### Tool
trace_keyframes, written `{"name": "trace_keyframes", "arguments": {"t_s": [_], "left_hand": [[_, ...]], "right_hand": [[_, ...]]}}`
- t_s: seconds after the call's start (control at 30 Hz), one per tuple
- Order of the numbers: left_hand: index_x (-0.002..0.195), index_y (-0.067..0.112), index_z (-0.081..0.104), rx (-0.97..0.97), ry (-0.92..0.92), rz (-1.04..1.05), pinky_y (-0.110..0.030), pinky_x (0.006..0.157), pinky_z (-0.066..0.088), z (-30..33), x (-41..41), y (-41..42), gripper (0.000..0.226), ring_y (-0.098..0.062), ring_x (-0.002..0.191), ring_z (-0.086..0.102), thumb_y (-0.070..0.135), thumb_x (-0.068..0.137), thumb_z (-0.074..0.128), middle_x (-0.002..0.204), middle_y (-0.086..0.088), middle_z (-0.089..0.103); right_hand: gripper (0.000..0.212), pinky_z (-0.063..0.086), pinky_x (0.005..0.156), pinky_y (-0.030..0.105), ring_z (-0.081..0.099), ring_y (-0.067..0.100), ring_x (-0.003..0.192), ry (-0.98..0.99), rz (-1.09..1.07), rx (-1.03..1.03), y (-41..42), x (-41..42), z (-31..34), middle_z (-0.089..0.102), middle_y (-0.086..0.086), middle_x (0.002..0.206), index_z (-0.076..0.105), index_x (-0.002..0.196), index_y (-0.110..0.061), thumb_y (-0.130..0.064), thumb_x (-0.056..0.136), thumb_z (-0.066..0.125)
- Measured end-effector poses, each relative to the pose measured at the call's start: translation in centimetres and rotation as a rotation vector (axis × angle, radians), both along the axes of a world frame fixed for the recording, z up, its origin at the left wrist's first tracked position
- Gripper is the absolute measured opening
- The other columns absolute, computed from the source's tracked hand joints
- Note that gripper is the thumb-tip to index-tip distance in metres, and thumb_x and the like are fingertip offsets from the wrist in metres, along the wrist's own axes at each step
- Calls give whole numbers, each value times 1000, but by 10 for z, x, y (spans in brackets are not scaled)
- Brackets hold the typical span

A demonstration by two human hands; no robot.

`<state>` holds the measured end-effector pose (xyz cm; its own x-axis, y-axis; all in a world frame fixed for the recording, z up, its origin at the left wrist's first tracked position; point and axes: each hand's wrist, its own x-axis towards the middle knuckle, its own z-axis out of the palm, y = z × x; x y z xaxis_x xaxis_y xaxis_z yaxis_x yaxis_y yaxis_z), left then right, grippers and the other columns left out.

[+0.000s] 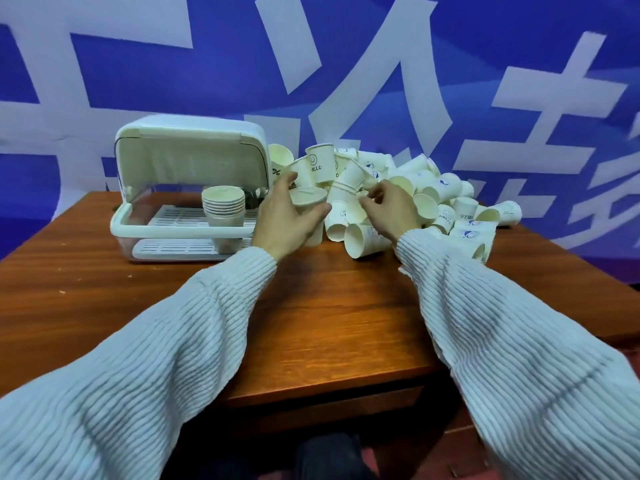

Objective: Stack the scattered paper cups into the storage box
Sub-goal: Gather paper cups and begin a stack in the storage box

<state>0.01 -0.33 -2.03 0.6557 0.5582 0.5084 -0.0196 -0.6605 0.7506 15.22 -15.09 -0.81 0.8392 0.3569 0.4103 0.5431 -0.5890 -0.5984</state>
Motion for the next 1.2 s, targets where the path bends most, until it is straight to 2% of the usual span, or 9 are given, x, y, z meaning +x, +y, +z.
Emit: {"name": "trace_keyframes", "arguments": {"t_s": [0.13, 0.27, 0.47, 0.57, 0.7, 0.83, 0.93, 1.07, 1.2], "left_hand": [[150, 18, 42, 25, -8, 12, -23, 102, 33, -1, -9, 12, 81, -21, 136, 49, 47, 84, 80, 148, -3, 54], [149, 18, 43, 53, -32, 29, -24, 103, 36, -2, -22, 26, 79, -19, 133, 51, 45, 85, 80, 145, -3, 56], [146, 20, 45, 109, -143, 150, -28, 106, 38, 9, -48, 50, 69, -17, 131, 51, 52, 91, 72, 145, 0, 55], [143, 19, 47, 57, -219, 245, -32, 110, 40, 18, -61, 68, 67, -15, 130, 51, 54, 91, 71, 142, 1, 56], [144, 20, 45, -63, -279, 351, -37, 110, 43, 23, -76, 89, 70, -15, 127, 51, 58, 90, 68, 139, 1, 53], [145, 20, 44, -106, -295, 423, -41, 111, 43, 23, -90, 103, 71, -17, 129, 51, 61, 90, 65, 141, 1, 51], [144, 20, 44, -109, -308, 427, -42, 110, 45, 23, -99, 109, 70, -17, 127, 51, 60, 91, 65, 138, 2, 50], [147, 18, 42, -79, -274, 415, -31, 103, 42, 25, -106, 114, 69, -14, 126, 48, 54, 94, 66, 142, -2, 49], [149, 20, 41, -43, -251, 382, -40, 107, 47, 26, -105, 122, 71, -15, 127, 48, 54, 93, 68, 142, -1, 48]], "right_hand": [[44, 36, 77, 36, 62, 33, 113, 13, -111, -220, 11, 15, -3, 67, 7, 120, 55, 130, -19, -44, 95, 60], [32, 40, 75, 40, 65, 39, 105, -60, -166, -304, 19, 32, -16, 70, 14, 115, 57, 127, -20, -26, 95, 55], [27, 45, 75, 40, 65, 37, 96, -303, -233, 75, 22, 21, 18, 74, 6, 100, 63, 118, -24, -32, 97, 49], [25, 50, 77, 37, 65, 28, 92, -209, -58, 313, 47, -5, 40, 71, -5, 85, 68, 111, -25, -36, 93, 53], [23, 59, 82, 43, 72, 23, 85, -38, 190, 390, 99, -42, 51, 75, -1, 85, 70, 100, -30, -33, 80, 59], [21, 60, 78, 47, 72, 24, 77, 31, 314, 310, 141, -70, 50, 74, 0, 79, 60, 101, -31, -25, 81, 62], [18, 58, 85, 44, 71, 25, 90, -11, 316, 207, 161, -79, 49, 75, 0, 93, 66, 101, -27, -23, 83, 64], [20, 54, 85, 36, 66, 28, 101, -42, 263, 7, 179, -81, 48, 74, 7, 108, 72, 102, -22, -17, 84, 64], [13, 52, 79, 34, 65, 29, 94, -35, 282, -191, 189, -85, 39, 73, 8, 103, 70, 96, -19, -13, 85, 65]]}}
